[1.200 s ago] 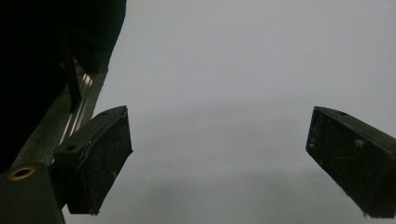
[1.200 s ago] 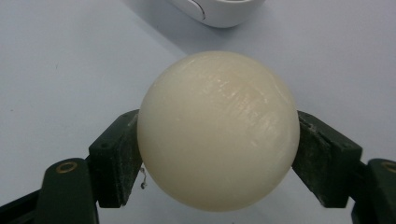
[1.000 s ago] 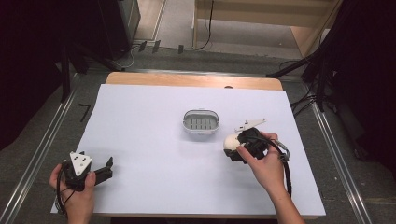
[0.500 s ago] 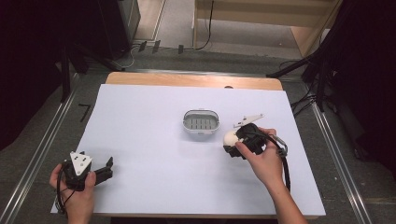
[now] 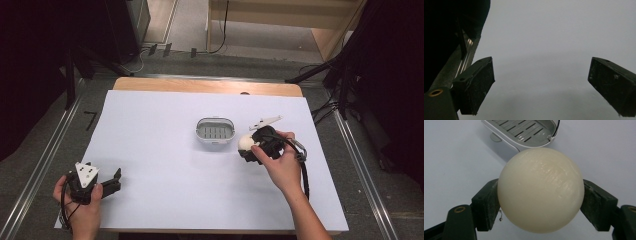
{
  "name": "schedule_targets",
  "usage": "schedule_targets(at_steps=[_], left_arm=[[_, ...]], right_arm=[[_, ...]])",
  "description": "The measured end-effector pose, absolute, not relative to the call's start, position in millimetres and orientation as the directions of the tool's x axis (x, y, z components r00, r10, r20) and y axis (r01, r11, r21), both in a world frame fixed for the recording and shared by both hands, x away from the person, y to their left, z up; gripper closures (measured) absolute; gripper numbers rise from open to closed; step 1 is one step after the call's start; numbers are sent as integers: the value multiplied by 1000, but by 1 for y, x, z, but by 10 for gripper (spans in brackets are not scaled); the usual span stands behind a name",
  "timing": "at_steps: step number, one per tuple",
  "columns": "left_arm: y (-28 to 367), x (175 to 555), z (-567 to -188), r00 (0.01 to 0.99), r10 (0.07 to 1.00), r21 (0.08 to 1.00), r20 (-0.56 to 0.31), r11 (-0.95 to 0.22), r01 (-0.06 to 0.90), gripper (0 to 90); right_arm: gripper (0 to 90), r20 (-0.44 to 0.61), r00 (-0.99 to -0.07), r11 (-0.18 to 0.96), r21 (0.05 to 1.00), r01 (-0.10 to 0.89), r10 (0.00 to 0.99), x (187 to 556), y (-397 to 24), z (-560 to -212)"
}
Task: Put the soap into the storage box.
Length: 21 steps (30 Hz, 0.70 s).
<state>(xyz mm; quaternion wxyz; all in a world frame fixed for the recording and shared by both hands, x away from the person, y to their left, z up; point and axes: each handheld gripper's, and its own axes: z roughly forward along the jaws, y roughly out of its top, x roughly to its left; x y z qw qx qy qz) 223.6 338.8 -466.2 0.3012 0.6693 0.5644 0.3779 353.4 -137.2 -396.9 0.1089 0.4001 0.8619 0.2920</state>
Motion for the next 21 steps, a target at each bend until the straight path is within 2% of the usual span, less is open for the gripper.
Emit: schedule_targets(at_steps=[21], left_arm=[[339, 224, -466, 83, 983, 828, 164, -182, 530, 74]], right_arm=[[246, 53, -667, 509, 603, 615, 744, 372, -122, -389]])
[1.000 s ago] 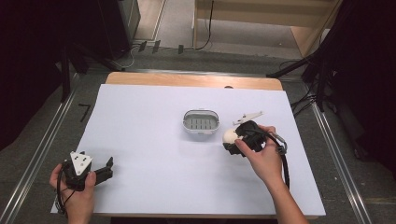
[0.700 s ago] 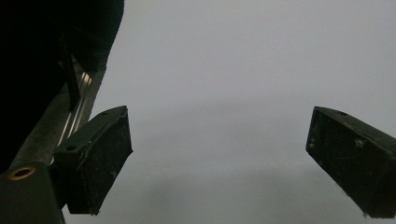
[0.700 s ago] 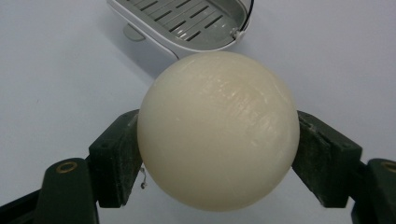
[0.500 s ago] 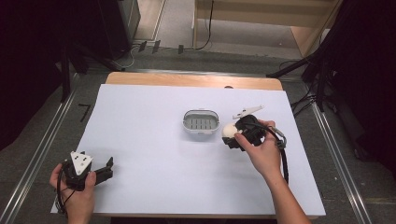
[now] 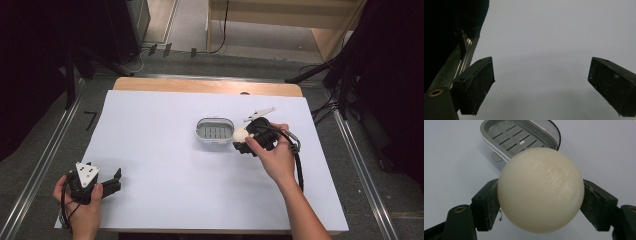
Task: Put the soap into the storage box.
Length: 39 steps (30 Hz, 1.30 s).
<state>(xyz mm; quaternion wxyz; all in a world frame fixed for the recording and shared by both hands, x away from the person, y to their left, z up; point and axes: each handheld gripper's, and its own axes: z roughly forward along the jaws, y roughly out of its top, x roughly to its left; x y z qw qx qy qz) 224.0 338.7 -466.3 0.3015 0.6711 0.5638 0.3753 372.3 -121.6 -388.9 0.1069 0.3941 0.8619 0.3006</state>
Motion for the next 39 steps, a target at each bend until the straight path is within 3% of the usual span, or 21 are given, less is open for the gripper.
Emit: schedule_targets(at_steps=[39], left_arm=[[340, 225, -466, 89, 984, 822, 155, -178, 540, 74]], right_arm=[[245, 92, -689, 508, 607, 611, 719, 402, -76, -384]])
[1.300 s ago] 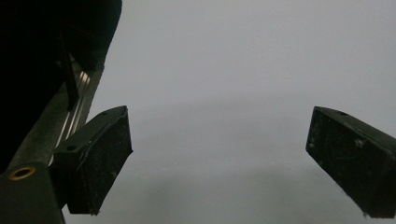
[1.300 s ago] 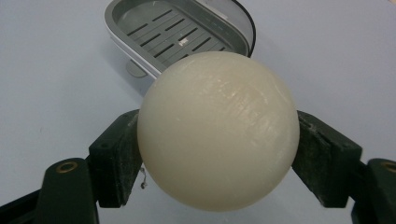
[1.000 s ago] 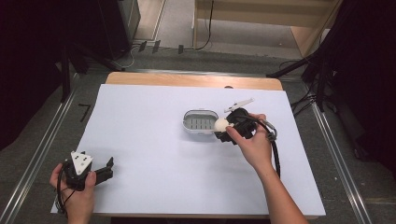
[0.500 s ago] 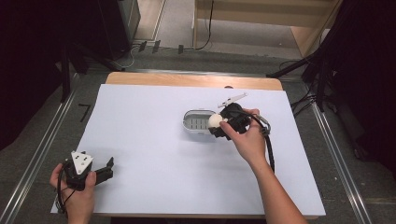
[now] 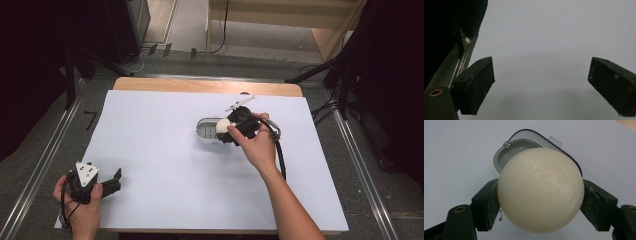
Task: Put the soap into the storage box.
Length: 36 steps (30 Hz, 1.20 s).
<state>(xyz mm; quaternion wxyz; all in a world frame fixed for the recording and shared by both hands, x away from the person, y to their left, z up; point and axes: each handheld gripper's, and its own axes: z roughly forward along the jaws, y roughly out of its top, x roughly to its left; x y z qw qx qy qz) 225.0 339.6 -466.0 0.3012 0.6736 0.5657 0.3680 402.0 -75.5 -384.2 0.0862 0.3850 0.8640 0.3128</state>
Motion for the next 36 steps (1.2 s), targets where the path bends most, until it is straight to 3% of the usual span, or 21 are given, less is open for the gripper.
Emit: schedule_targets(at_steps=[36], left_arm=[[340, 226, -466, 95, 983, 820, 155, -182, 543, 74]], right_arm=[[249, 128, -638, 476, 559, 679, 759, 429, -48, -408]])
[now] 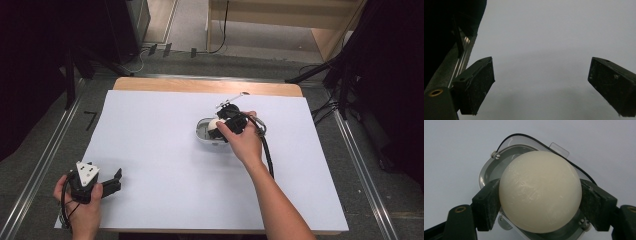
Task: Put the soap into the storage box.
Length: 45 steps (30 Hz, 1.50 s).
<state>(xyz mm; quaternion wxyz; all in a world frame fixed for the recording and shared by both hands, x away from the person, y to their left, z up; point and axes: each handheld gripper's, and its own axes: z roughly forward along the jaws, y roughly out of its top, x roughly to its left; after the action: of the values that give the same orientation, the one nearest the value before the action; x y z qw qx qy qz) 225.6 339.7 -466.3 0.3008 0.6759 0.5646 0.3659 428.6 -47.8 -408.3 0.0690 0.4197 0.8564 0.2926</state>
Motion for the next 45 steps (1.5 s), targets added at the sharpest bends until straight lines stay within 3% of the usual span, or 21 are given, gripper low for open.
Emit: schedule_targets(at_steps=[19, 45], left_arm=[[339, 226, -466, 93, 983, 818, 159, -184, 545, 73], [339, 226, -466, 93, 983, 818, 161, -186, 545, 74]], right_arm=[[246, 131, -645, 493, 537, 685, 753, 429, -42, -417], [164, 144, -645, 455, 596, 662, 750, 413, -68, -407]])
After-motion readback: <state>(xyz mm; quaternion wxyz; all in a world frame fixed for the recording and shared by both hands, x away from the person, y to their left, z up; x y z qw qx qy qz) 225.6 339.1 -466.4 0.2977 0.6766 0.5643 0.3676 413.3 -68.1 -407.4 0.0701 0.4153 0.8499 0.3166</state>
